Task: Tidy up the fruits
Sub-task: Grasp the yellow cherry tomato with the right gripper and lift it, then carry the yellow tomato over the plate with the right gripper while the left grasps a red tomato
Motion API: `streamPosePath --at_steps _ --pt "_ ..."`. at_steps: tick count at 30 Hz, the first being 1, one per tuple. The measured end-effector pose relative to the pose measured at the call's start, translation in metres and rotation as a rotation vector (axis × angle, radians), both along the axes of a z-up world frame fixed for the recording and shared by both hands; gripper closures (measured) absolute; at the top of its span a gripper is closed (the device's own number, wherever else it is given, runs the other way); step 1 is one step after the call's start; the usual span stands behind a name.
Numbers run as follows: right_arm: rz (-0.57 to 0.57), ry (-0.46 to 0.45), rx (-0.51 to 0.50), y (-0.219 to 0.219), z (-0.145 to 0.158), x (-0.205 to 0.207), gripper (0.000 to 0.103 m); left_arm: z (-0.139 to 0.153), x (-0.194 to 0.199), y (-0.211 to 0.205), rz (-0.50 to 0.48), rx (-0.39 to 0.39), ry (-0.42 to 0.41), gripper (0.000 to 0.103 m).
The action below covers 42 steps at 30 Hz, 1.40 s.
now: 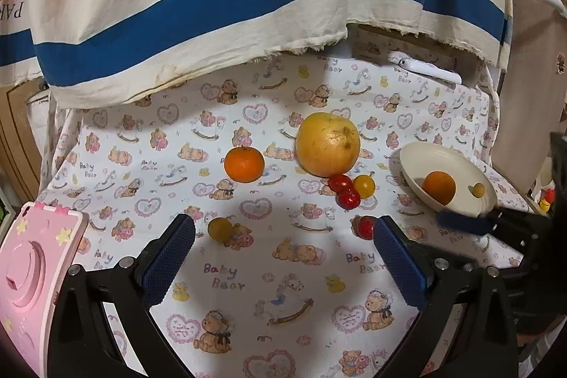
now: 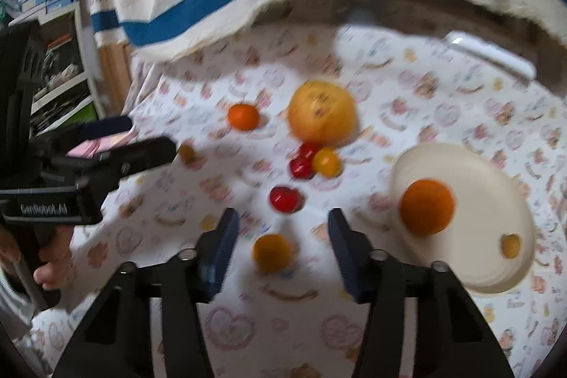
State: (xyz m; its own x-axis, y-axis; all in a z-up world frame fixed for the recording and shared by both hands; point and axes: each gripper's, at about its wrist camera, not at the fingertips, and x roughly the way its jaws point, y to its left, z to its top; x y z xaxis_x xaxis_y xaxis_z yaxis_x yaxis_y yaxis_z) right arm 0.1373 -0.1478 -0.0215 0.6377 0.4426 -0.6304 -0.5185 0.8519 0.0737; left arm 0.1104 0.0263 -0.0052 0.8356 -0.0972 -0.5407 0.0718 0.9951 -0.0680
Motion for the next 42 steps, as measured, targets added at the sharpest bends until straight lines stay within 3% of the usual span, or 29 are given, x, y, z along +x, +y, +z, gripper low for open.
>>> streamPosePath --at_steps 2,11,16,20,23,27,29,31,33,35,42 --pt "0.018 0.04 0.003 0.002 -0.004 0.003 0.062 -0.001 0.0 0.0 0.001 -0.001 0.005 0.003" --pt "0.042 0.155 -0.002 0.006 -0.02 0.017 0.065 -0.002 0.0 -0.004 0.0 0.015 0.004 0.003" --pt "0.054 0.2 -0.029 0.01 -0.027 0.022 0.074 -0.002 0.0 -0.003 0.01 0.029 -0.001 0.003" --pt "0.034 0.162 -0.035 0.008 -0.023 0.017 0.074 -0.001 -0.002 -0.002 0.012 0.041 -0.017 0.003" --pt "-0.012 0.073 -0.031 0.0 -0.011 0.012 0.074 0.001 -0.005 -0.003 0.03 0.073 -0.05 0.003" --pt "-0.102 -0.015 -0.004 -0.016 0.003 0.009 0.074 0.004 -0.001 -0.004 -0.037 -0.01 -0.001 0.003" --pt "-0.151 -0.047 0.012 -0.026 0.009 0.01 0.074 0.007 -0.001 -0.009 -0.048 -0.011 0.001 0.007" --pt "-0.17 -0.059 0.023 -0.033 0.013 0.011 0.074 0.008 0.004 -0.017 -0.073 -0.003 0.042 0.017" --pt "-0.195 -0.068 0.034 -0.041 0.017 0.012 0.074 0.006 0.015 -0.027 -0.101 -0.001 0.132 0.027" --pt "-0.218 -0.063 0.057 -0.049 0.02 0.013 0.074 0.004 0.024 -0.037 -0.134 -0.007 0.182 0.031" --pt "-0.284 -0.065 0.095 -0.07 0.025 0.019 0.074 -0.004 0.046 -0.076 -0.162 0.063 0.243 0.038"
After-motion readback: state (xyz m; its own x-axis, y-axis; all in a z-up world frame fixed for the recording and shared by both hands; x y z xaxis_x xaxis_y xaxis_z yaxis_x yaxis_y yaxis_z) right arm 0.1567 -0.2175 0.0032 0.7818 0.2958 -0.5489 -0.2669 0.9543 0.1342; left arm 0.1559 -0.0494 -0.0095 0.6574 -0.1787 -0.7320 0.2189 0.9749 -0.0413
